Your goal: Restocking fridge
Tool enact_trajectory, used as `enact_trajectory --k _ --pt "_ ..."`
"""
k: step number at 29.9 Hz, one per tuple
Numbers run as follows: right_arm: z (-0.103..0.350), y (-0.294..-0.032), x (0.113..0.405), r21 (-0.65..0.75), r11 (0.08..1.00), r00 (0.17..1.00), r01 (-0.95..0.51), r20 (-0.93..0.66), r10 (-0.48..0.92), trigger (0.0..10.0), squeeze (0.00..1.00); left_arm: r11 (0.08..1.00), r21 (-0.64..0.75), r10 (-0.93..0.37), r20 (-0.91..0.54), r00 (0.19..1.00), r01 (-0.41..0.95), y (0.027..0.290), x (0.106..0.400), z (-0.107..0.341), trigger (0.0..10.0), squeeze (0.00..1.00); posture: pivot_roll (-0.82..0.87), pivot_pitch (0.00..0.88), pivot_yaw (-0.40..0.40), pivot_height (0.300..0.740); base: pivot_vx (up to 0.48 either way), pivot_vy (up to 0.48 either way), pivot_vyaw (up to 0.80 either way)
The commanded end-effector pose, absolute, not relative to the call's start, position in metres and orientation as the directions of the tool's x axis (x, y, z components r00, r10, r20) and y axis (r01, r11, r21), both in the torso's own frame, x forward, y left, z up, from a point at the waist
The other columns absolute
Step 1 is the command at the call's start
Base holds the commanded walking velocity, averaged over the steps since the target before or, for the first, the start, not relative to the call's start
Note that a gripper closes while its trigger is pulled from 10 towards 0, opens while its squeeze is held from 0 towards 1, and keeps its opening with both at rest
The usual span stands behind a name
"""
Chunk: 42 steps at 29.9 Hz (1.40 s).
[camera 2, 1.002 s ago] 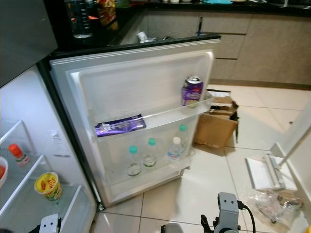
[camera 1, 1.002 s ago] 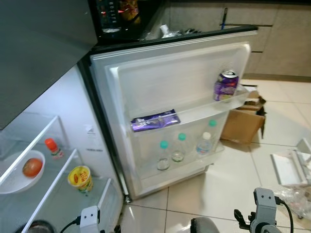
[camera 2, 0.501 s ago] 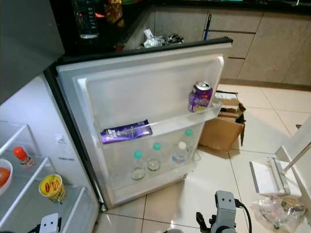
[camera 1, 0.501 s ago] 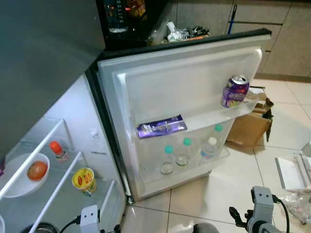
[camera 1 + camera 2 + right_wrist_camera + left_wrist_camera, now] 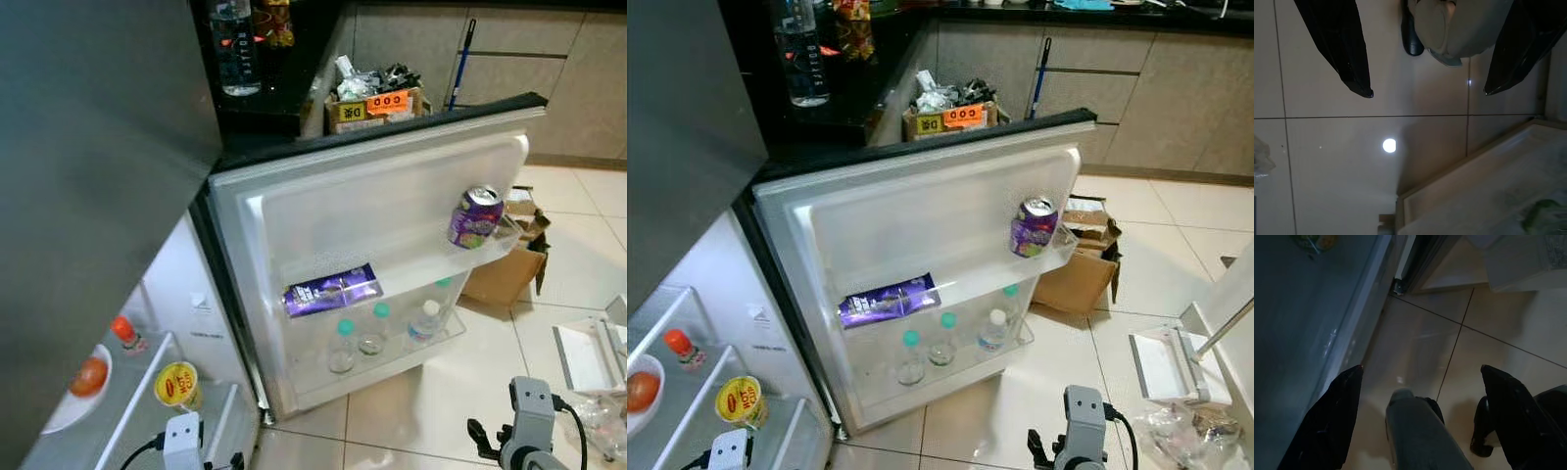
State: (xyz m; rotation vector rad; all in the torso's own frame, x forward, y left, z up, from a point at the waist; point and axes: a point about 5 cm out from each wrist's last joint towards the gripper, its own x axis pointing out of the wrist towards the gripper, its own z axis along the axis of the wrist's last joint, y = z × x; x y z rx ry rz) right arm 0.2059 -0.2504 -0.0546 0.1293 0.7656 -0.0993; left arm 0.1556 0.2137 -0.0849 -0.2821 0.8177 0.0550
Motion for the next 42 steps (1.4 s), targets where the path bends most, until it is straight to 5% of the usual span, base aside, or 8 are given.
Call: enact_trajectory --k 1,14,32,42 --pt "-0.057 -0.25 0.202 0.087 0.986 0.711 0.144 -0.702 -0.042 10.0 0.0 0.962 -0.221 -0.063 -0.748 0.66 -0.159 0.213 0.149 -0.088 10.0 0.0 -0.04 0.0 -0.019 0.669 -0.48 0.0 0.0" --pt "-0.054 -0.247 0.206 0.145 0.983 0.737 0.115 -0.676 0.013 10.0 0.0 0.959 -0.235 -0.07 -0.741 0.668 -0.16 0.211 0.15 -0.088 10.0 0.0 -0.04 0.0 -0.02 0.669 -0.037 0.0 0.0" --pt "-0.057 -0.245 0.202 0.13 0.987 0.723 0.09 -0.69 0.025 10.0 0.0 0.96 -0.229 -0.08 -0.776 0.625 -0.161 0.207 0.134 -0.095 10.0 0.0 -0.04 0.0 -0.019 0.74 0.0 0.0 0.0" --pt "-0.058 -0.245 0.2 0.13 0.988 0.717 0.087 -0.696 0.029 10.0 0.0 0.96 -0.229 -0.09 -0.798 0.595 -0.16 0.203 0.123 -0.099 10.0 0.0 -0.04 0.0 -0.019 0.74 0.0 0.0 0.0"
